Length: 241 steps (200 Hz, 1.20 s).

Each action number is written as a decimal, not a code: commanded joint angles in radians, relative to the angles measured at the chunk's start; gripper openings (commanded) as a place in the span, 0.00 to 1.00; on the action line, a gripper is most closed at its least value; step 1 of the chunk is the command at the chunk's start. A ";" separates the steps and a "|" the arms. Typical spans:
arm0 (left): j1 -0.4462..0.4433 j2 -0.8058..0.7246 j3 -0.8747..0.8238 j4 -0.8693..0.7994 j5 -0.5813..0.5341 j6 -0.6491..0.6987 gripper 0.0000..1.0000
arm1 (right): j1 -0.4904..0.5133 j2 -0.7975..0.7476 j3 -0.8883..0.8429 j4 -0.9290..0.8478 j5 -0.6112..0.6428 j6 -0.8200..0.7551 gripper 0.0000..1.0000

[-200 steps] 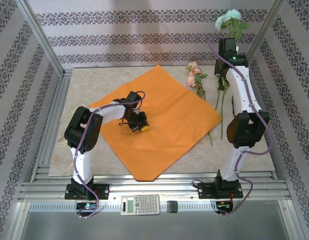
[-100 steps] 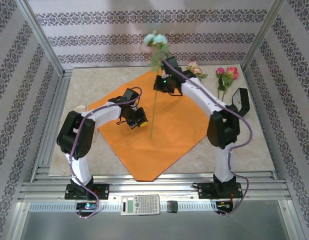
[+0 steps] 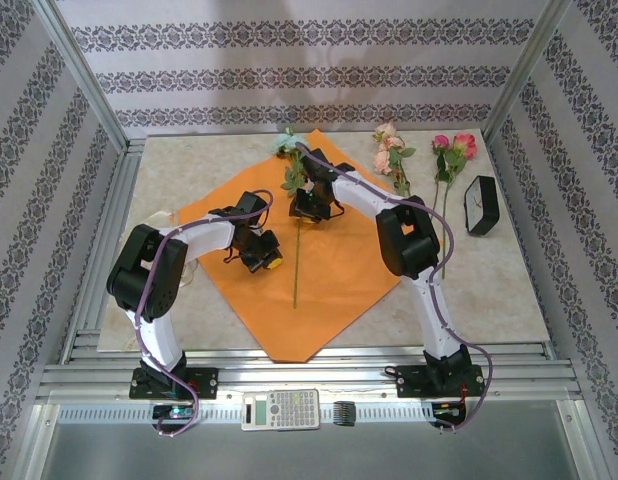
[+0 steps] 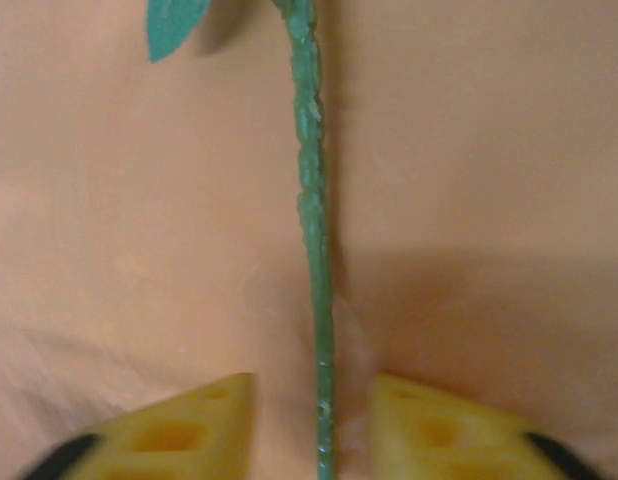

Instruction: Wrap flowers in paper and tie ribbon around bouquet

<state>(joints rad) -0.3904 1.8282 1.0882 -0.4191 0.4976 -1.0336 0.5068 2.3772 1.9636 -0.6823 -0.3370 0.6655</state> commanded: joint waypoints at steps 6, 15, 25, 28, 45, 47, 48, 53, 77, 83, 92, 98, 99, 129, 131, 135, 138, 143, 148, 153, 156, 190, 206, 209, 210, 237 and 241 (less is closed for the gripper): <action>-0.001 0.009 -0.017 0.037 0.012 -0.021 0.00 | -0.010 -0.097 0.076 -0.139 0.082 -0.162 0.54; -0.001 0.008 -0.015 0.037 0.012 -0.019 0.00 | -0.040 -0.137 0.074 -0.180 0.108 -0.206 0.55; -0.001 0.009 -0.015 0.039 0.014 -0.018 0.00 | -0.085 -0.185 0.053 -0.211 0.121 -0.254 0.52; -0.001 0.009 -0.017 0.039 0.013 -0.019 0.00 | -0.103 -0.195 0.044 -0.216 0.124 -0.269 0.50; -0.001 0.008 -0.025 0.050 0.015 -0.024 0.00 | -0.201 -0.257 -0.011 -0.234 0.152 -0.338 0.44; -0.001 0.007 -0.026 0.053 0.015 -0.026 0.00 | -0.216 -0.261 -0.014 -0.237 0.155 -0.348 0.44; -0.001 0.007 -0.027 0.053 0.015 -0.026 0.00 | -0.224 -0.264 -0.016 -0.237 0.156 -0.352 0.43; -0.002 0.008 -0.030 0.058 0.016 -0.030 0.00 | -0.255 -0.271 -0.022 -0.242 0.168 -0.372 0.41; -0.005 0.008 -0.038 0.077 0.018 -0.040 0.00 | -0.368 -0.246 0.006 -0.284 0.269 -0.456 0.38; -0.004 0.008 -0.038 0.078 0.019 -0.042 0.00 | -0.386 -0.228 0.021 -0.295 0.296 -0.471 0.38; -0.005 0.012 -0.036 0.080 0.018 -0.044 0.00 | -0.408 -0.197 0.052 -0.311 0.327 -0.489 0.38; -0.005 0.014 -0.036 0.080 0.018 -0.045 0.00 | -0.419 -0.176 0.071 -0.322 0.342 -0.496 0.39; -0.005 0.013 -0.036 0.080 0.018 -0.044 0.00 | -0.420 -0.172 0.075 -0.324 0.344 -0.497 0.39; -0.008 0.017 -0.034 0.078 0.018 -0.049 0.00 | -0.436 -0.083 0.156 -0.365 0.386 -0.504 0.37; -0.007 0.016 -0.033 0.077 0.018 -0.049 0.00 | -0.436 -0.077 0.158 -0.365 0.385 -0.504 0.37; -0.008 0.016 -0.034 0.077 0.017 -0.049 0.00 | -0.437 -0.071 0.160 -0.365 0.386 -0.505 0.36; -0.007 0.017 -0.032 0.075 0.018 -0.048 0.00 | -0.437 -0.063 0.163 -0.364 0.386 -0.505 0.36; -0.007 0.016 -0.031 0.075 0.017 -0.047 0.00 | -0.436 -0.053 0.166 -0.364 0.387 -0.505 0.36; -0.007 0.016 -0.032 0.073 0.017 -0.047 0.00 | -0.436 -0.042 0.171 -0.366 0.386 -0.506 0.35; -0.007 0.016 -0.031 0.071 0.017 -0.047 0.00 | -0.436 -0.029 0.174 -0.369 0.384 -0.505 0.35; -0.007 0.016 -0.030 0.069 0.017 -0.047 0.00 | -0.437 -0.022 0.175 -0.370 0.383 -0.505 0.35; -0.007 0.017 -0.024 0.057 0.018 -0.043 0.00 | -0.439 0.026 0.183 -0.391 0.429 -0.504 0.35; -0.007 0.016 -0.021 0.056 0.021 -0.043 0.00 | -0.441 0.029 0.178 -0.382 0.436 -0.515 0.35; -0.007 0.015 -0.021 0.055 0.020 -0.041 0.00 | -0.441 0.030 0.179 -0.383 0.440 -0.515 0.35; -0.007 0.015 -0.022 0.055 0.020 -0.041 0.00 | -0.441 0.030 0.179 -0.383 0.441 -0.515 0.35; -0.007 0.019 -0.024 0.051 0.022 -0.039 0.00 | -0.448 0.037 0.188 -0.379 0.455 -0.512 0.34; -0.007 0.020 -0.024 0.051 0.022 -0.037 0.00 | -0.449 0.038 0.190 -0.378 0.459 -0.509 0.34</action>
<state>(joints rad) -0.3916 1.8359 1.0576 -0.3576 0.5137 -1.0714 0.0673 2.4023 2.1170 -1.0416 0.0750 0.1677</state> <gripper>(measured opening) 0.045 0.344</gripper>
